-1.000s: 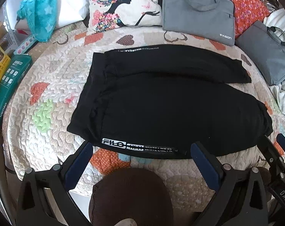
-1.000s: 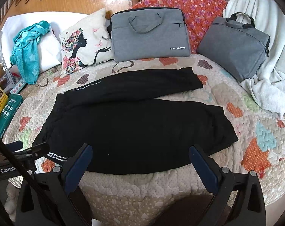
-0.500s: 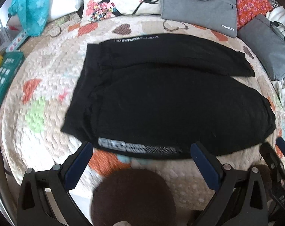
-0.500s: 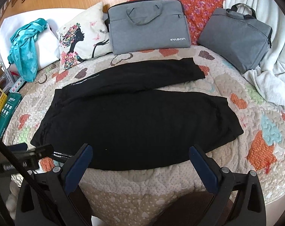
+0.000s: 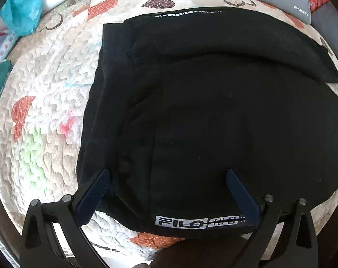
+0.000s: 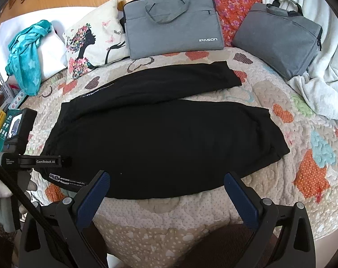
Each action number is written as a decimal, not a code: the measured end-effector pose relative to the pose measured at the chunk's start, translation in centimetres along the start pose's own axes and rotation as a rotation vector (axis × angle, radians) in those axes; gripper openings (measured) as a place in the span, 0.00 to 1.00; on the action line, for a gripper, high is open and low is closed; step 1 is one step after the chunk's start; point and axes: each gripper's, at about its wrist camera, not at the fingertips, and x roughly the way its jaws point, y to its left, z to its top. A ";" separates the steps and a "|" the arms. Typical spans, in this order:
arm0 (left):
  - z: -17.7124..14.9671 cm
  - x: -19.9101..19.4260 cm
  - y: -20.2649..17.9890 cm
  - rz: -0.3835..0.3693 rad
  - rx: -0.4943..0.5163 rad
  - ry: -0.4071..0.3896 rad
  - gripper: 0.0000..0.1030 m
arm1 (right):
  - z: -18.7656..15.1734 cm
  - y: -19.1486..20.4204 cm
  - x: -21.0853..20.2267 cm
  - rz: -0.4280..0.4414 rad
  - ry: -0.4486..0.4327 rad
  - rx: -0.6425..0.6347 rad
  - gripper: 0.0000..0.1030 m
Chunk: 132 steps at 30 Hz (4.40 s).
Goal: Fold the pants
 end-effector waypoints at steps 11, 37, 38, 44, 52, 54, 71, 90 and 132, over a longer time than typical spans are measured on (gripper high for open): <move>-1.1 -0.7 -0.2 -0.019 -0.009 -0.028 0.95 | 2.4 1.1 -7.2 -0.147 -0.396 -0.142 1.00; 18.4 -0.2 2.2 -0.238 0.079 -0.117 0.47 | 23.7 -6.9 14.2 0.078 0.176 -0.160 0.75; 18.8 0.5 2.0 -0.236 0.084 -0.116 0.47 | 24.0 -7.0 15.1 0.063 0.182 -0.169 0.75; 21.6 3.0 0.6 -0.261 0.137 -0.113 0.47 | 25.4 -6.9 21.6 0.063 0.232 -0.221 0.75; 24.3 5.7 -1.0 -0.287 0.205 -0.092 0.47 | 27.0 -5.4 25.5 0.142 0.264 -0.307 0.75; 24.9 6.4 -1.4 -0.308 0.227 -0.081 0.51 | 27.5 -5.1 26.7 0.170 0.284 -0.317 0.75; 24.7 3.4 -3.1 -0.355 0.341 -0.111 0.11 | 25.6 -2.3 27.0 0.183 0.290 -0.402 0.06; 9.9 -6.7 1.5 -0.431 0.234 -0.283 0.00 | 15.6 -1.9 14.0 0.241 0.246 -0.310 0.06; -1.6 -2.9 9.3 -0.602 -0.571 -0.149 0.07 | 1.1 -4.6 7.1 0.356 0.286 -0.072 0.06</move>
